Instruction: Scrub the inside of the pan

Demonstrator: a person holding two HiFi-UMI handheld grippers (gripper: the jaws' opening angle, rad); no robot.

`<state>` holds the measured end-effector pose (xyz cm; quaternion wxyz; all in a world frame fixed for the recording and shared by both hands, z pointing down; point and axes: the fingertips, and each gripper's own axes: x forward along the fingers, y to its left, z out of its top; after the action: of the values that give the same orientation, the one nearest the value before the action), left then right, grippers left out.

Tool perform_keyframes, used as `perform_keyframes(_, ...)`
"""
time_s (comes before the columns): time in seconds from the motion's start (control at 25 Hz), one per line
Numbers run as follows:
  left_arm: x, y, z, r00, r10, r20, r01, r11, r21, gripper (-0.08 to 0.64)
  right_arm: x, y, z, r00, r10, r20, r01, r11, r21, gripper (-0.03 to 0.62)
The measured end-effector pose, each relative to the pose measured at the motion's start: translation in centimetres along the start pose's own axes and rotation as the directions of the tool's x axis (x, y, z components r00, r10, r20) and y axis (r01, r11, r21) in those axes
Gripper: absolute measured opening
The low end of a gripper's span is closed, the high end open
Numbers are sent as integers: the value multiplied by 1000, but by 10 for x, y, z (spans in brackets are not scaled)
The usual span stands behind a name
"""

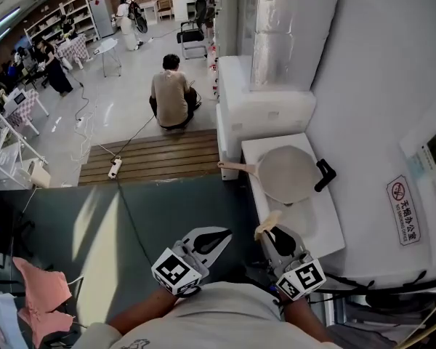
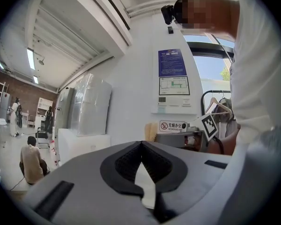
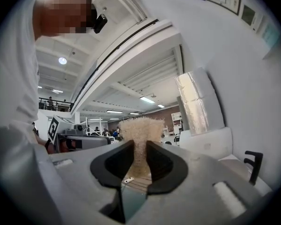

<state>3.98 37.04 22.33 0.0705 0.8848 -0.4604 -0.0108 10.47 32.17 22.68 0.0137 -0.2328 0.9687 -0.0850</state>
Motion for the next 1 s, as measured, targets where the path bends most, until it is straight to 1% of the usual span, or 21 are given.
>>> perform_keyframes(0.16, 47, 15, 4, 999, -36, 4, 36, 999, -6, -2, 4, -39, 6, 1000, -23, 1, 23, 1000, 10, 83)
perform_keyframes(0.36, 95, 9, 5, 994, -109, 2, 109, 994, -5, -2, -6, -77, 15, 998, -68, 6, 68, 998, 1, 83)
perform_keyframes(0.56, 132, 4, 10, 984, -177, -4, 177, 984, -12, -2, -21, -101, 20, 991, -132, 19, 132, 991, -6, 83)
perform_keyframes(0.76, 167, -9, 3, 954, -299, -16, 299, 954, -15, -2, -38, -125, 21, 973, -230, 23, 230, 973, 3, 83)
perform_keyframes(1.0, 198, -8, 4, 906, -423, -30, 422, 906, -35, -2, -45, -146, 23, 933, -358, 32, 358, 934, 16, 83)
